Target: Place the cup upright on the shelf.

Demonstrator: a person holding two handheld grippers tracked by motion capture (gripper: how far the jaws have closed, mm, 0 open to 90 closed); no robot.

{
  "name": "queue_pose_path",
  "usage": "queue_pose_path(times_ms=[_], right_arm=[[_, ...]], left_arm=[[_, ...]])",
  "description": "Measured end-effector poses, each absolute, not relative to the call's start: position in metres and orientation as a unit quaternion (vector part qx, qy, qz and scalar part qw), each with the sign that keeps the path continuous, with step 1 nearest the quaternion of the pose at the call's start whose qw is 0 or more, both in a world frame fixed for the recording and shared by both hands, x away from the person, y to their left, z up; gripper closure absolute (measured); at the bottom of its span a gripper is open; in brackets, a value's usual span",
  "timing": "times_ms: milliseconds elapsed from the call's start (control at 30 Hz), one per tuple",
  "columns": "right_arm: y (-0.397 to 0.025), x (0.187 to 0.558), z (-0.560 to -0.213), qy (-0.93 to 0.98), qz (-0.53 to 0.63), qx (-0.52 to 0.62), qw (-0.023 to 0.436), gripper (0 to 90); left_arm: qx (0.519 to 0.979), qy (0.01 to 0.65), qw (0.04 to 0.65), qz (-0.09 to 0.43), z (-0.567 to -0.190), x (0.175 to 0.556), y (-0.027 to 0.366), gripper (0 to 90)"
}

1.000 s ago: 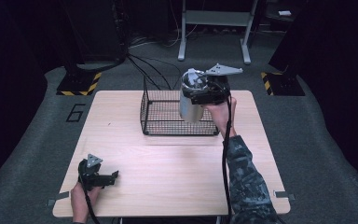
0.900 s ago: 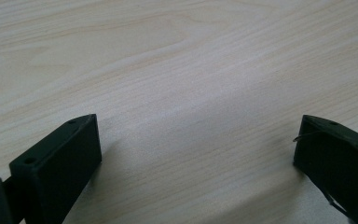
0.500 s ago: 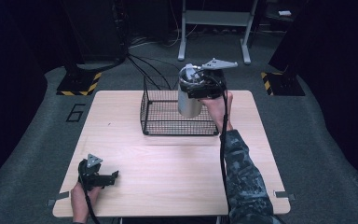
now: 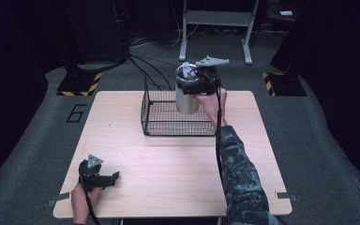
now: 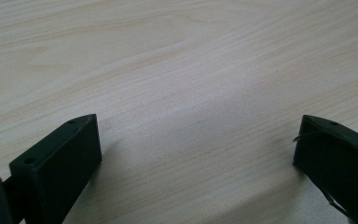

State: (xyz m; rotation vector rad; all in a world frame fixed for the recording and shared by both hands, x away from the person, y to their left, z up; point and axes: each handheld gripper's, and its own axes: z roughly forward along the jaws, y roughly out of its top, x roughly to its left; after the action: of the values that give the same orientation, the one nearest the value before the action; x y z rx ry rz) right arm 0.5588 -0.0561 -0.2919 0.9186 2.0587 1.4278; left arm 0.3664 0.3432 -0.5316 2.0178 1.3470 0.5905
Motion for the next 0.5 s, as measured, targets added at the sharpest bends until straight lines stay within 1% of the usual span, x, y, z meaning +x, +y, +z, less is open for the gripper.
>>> queue_pose_path(times_ms=[200, 500], right_arm=[[-0.053, 0.566, -0.298, 0.75, 0.517, 0.343, 0.231, 3.8], [-0.049, 0.582, -0.313, 0.744, 0.509, 0.362, 0.237, 3.8]], left_arm=[[0.761, 0.519, 0.321, 0.221, -0.532, 0.366, 0.342, 0.5], [0.761, 0.519, 0.321, 0.221, -0.532, 0.366, 0.342, 0.5]])
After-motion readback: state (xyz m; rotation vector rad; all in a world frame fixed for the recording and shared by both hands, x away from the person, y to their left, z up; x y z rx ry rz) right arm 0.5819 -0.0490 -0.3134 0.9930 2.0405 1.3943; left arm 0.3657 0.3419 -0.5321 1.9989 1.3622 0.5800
